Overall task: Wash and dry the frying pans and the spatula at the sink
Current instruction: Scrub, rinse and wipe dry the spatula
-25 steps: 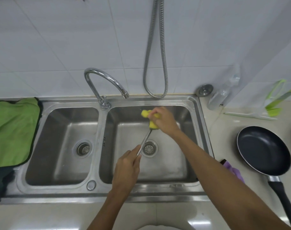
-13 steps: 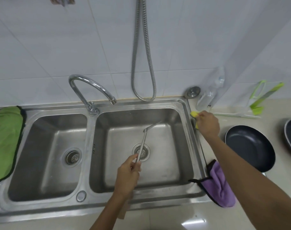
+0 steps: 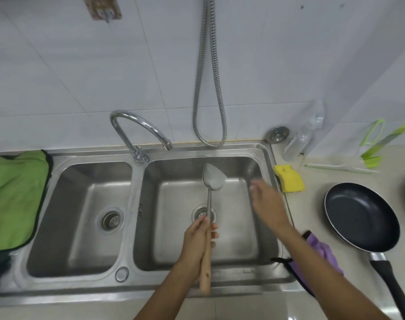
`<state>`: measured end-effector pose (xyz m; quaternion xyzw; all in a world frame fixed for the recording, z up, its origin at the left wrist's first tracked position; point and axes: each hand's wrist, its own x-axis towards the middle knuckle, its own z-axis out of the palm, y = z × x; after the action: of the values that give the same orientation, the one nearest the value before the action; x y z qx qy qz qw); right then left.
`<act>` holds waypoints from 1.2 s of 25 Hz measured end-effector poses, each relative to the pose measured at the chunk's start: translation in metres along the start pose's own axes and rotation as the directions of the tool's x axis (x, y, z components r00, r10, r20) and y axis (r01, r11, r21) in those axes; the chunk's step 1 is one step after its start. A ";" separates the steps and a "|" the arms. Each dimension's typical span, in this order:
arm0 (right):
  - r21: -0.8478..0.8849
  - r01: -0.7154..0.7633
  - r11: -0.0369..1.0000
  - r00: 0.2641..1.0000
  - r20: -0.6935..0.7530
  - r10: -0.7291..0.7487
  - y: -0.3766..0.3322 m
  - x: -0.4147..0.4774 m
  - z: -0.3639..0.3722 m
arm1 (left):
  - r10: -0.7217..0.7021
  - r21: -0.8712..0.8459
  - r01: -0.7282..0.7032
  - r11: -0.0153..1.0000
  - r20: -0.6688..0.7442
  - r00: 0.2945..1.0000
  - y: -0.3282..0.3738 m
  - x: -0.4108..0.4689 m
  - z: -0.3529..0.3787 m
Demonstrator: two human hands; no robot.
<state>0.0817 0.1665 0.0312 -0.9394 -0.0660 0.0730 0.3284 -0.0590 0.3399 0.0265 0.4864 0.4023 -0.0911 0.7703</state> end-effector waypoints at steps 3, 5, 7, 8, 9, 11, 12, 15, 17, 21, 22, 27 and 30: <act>0.297 -0.513 0.805 0.758 0.598 0.262 -0.068 -0.073 0.013 | -0.071 -0.245 0.098 0.965 0.119 0.990 0.002 0.005 0.007; 0.281 -0.513 0.811 0.736 0.630 0.247 -0.083 -0.093 0.027 | -0.084 -0.244 0.116 0.963 0.135 0.987 0.005 0.007 0.009; 0.247 -0.375 0.894 0.835 0.509 0.210 -0.086 -0.100 0.038 | -0.038 -0.052 0.045 0.998 0.124 0.992 0.006 0.009 0.009; 0.235 -0.353 0.906 0.861 0.460 0.216 -0.086 -0.101 0.040 | 0.031 0.089 -0.042 0.995 0.118 0.993 0.011 0.009 0.007; 0.227 -0.351 0.909 0.875 0.426 0.231 -0.084 -0.100 0.041 | 0.183 0.284 -0.200 0.938 0.087 0.979 0.016 0.017 0.000; 0.240 -0.366 0.899 0.873 0.422 0.243 -0.080 -0.098 0.037 | 0.632 0.791 -0.437 0.429 0.083 0.770 0.039 0.054 -0.025; 0.256 -0.377 0.890 0.867 0.435 0.243 -0.077 -0.097 0.034 | 0.773 0.934 -0.353 0.048 0.189 0.606 0.063 0.081 -0.042; 0.300 -0.384 0.873 0.865 0.448 0.226 -0.070 -0.088 0.026 | 0.769 0.908 -0.033 -0.418 0.372 0.520 0.159 0.133 -0.080; 0.351 -0.403 0.845 0.858 0.467 0.216 -0.070 -0.082 0.024 | 0.711 0.860 0.145 -0.489 0.296 0.638 0.193 0.142 -0.097; 0.389 -0.414 0.823 0.845 0.501 0.189 -0.073 -0.072 0.027 | 0.696 0.850 0.217 -0.479 0.218 0.684 0.173 0.130 -0.106; 0.399 -0.425 0.813 0.839 0.511 0.187 -0.074 -0.071 0.028 | 0.701 0.891 0.201 -0.407 0.164 0.694 0.161 0.127 -0.108; 0.394 -0.486 0.780 0.800 0.561 0.215 -0.068 -0.063 0.041 | 0.694 0.994 0.007 -0.111 0.072 0.716 0.086 0.097 -0.129; 0.381 -0.527 0.760 0.779 0.574 0.253 -0.061 -0.056 0.054 | 0.591 0.978 -0.111 0.178 -0.016 0.806 0.041 0.065 -0.103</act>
<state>0.0129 0.2368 0.0330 -0.7553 0.0798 0.3924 0.5189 -0.0488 0.4619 -0.0125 0.9327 0.2836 -0.0265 0.2210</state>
